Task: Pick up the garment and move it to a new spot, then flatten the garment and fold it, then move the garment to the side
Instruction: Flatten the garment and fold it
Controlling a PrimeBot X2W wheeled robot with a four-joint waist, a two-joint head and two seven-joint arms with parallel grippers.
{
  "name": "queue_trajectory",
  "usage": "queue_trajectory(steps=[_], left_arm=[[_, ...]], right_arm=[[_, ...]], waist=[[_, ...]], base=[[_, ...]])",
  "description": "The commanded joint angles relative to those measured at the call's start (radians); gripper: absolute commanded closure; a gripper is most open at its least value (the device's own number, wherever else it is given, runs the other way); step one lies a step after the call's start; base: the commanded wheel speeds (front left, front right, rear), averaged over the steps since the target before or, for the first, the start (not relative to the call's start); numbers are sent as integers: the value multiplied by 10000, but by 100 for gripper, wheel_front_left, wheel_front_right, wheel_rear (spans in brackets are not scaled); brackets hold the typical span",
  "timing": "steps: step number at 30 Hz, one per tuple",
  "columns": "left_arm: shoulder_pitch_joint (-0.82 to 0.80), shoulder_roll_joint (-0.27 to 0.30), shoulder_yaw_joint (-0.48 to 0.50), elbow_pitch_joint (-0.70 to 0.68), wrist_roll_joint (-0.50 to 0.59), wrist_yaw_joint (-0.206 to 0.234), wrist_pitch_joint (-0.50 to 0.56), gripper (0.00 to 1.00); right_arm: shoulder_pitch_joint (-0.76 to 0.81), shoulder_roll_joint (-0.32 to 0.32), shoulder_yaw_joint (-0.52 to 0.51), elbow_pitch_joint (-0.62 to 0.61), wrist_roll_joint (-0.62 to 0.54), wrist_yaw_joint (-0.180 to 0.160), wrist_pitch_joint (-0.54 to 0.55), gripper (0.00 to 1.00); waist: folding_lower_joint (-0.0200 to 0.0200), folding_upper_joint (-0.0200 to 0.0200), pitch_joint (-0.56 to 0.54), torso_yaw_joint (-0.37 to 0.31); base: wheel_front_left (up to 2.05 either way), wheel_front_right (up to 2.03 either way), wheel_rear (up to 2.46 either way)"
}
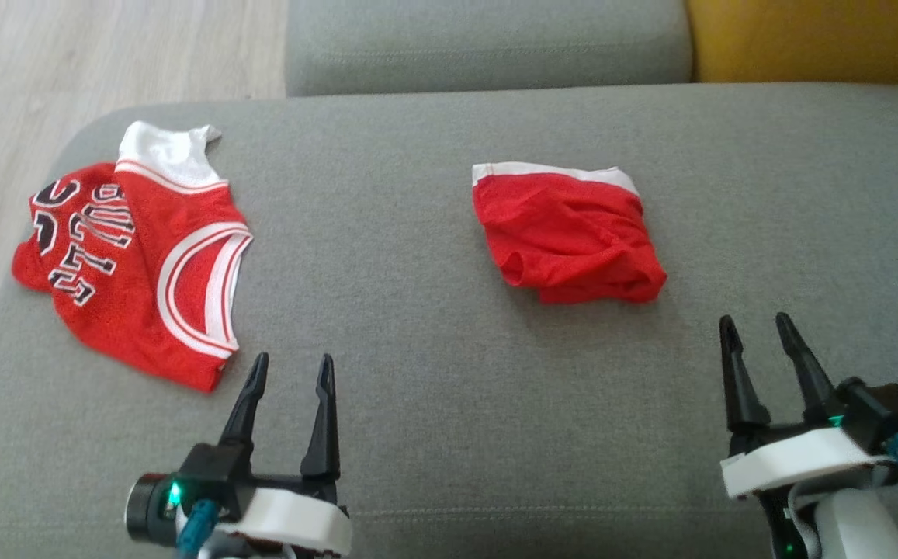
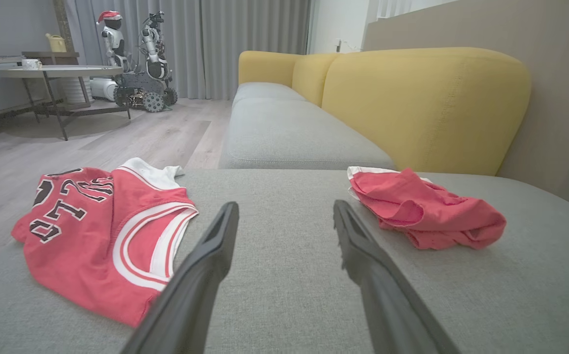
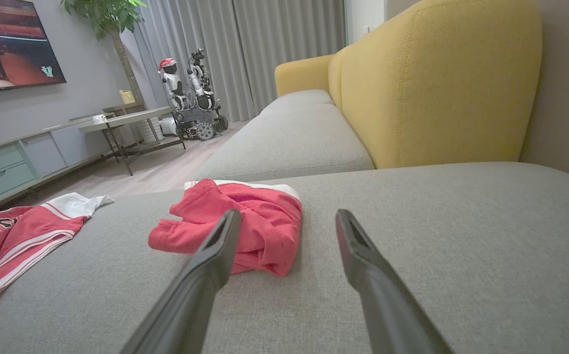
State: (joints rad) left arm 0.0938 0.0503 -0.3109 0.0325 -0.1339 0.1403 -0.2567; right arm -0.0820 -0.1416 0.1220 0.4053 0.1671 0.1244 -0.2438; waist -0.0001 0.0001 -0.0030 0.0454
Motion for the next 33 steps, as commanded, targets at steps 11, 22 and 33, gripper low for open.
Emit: queue_trajectory(steps=[11,22,33], left_arm=[[-825,-1,-364,-417,86,-196,-51,0],[-1735,-1,-1271,-267,-300,-116,-51,0],[-2395,-1,-1416,-241,-372,-5,-51,0]], right_arm=[[-3048,-1210,1157,1260,-129,63,502,100],[-5913,-2916,3747,4286,164,63,1643,100],[-6760,-3170,4667,6156,705,63,1607,100]], waist=[[1,-1,815,1093],[1,-1,1982,2077],[1,-1,2750,2281]], base=[[0,0,0],[0,0,0],[0,0,0]])
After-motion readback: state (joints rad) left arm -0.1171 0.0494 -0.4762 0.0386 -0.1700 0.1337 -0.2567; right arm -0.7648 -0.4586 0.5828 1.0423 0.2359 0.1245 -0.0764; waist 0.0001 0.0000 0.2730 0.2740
